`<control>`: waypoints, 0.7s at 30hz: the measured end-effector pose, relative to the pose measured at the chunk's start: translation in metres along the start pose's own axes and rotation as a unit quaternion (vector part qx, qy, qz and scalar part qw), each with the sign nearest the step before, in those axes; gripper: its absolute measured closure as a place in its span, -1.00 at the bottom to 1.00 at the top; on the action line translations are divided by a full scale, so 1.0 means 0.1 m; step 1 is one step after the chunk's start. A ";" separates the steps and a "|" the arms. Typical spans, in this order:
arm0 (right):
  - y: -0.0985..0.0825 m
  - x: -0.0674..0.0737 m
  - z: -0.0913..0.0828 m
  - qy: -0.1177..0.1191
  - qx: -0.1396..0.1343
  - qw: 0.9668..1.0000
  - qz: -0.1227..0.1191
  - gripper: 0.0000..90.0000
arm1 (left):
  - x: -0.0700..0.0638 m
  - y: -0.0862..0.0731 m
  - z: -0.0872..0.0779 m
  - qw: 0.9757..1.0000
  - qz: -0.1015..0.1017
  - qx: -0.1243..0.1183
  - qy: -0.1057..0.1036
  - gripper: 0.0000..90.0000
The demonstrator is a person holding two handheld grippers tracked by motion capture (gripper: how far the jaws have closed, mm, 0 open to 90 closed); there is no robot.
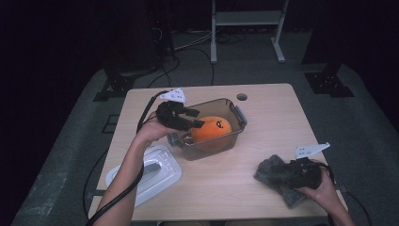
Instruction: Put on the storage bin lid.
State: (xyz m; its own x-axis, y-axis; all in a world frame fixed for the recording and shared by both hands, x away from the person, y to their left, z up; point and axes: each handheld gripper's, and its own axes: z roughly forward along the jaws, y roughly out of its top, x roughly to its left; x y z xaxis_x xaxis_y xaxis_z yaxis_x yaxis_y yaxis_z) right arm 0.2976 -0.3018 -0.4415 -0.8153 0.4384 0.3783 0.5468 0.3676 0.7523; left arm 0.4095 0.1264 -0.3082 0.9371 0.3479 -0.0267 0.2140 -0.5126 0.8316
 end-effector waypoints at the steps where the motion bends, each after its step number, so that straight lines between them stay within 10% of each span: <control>1: 0.00 0.00 0.00 0.000 0.000 1.000 0.000 -0.18 | -0.01 -0.01 -0.03 1.000 0.000 -0.005 -0.002 0.01; 21: 0.01 -0.01 0.00 -0.004 -0.002 1.000 0.004 -0.20 | -0.17 -0.27 -0.43 0.999 -0.003 -0.025 0.028 -0.31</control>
State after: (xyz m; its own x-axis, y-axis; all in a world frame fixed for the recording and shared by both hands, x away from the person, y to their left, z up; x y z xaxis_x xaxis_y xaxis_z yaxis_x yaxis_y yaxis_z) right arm 0.2989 -0.3017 -0.4415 -0.8090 0.4482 0.3803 0.5529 0.3603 0.7514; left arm 0.3763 0.1682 -0.3058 0.9187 0.3950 -0.0022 0.2048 -0.4714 0.8578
